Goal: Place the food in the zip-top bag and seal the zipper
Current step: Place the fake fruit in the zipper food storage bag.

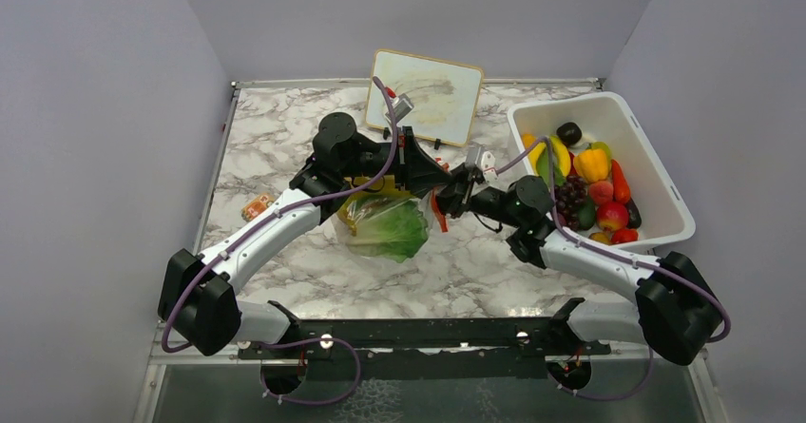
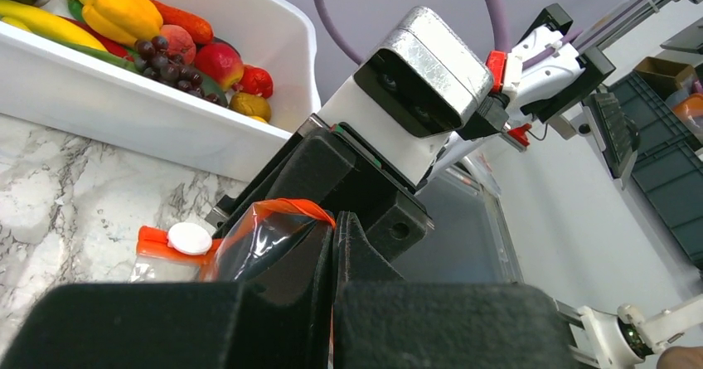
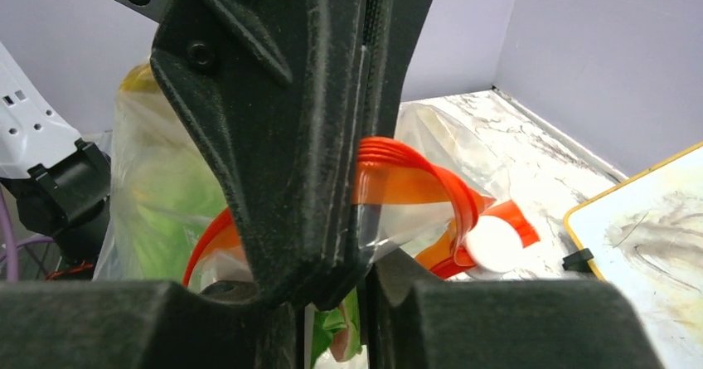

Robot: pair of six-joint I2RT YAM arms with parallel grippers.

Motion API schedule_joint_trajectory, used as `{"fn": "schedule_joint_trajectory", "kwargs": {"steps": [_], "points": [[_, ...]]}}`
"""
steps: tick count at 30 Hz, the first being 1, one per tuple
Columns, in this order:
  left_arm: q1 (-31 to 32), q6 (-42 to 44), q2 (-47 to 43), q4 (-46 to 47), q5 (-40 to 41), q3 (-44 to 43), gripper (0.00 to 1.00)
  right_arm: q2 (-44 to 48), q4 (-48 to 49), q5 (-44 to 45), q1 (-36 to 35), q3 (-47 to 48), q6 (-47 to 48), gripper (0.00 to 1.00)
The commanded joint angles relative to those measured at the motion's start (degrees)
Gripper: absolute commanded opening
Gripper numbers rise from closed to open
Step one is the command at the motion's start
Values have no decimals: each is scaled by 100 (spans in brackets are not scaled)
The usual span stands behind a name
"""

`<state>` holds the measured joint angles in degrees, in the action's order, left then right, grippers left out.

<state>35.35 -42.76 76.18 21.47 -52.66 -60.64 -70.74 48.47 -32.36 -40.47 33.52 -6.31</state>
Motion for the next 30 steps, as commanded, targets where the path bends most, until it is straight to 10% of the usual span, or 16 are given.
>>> {"fn": "schedule_joint_trajectory", "kwargs": {"steps": [1,15,30], "points": [[68,21,-45,498,-58,-171,0,93,-275,54,-66,287,-424,26],[-140,467,-44,472,331,375,0,2130,-5131,1887,-66,1117,-989,50],[-204,1839,626,-770,1275,-282,0,1077,-7173,4085,-66,3199,-702,51]]}}
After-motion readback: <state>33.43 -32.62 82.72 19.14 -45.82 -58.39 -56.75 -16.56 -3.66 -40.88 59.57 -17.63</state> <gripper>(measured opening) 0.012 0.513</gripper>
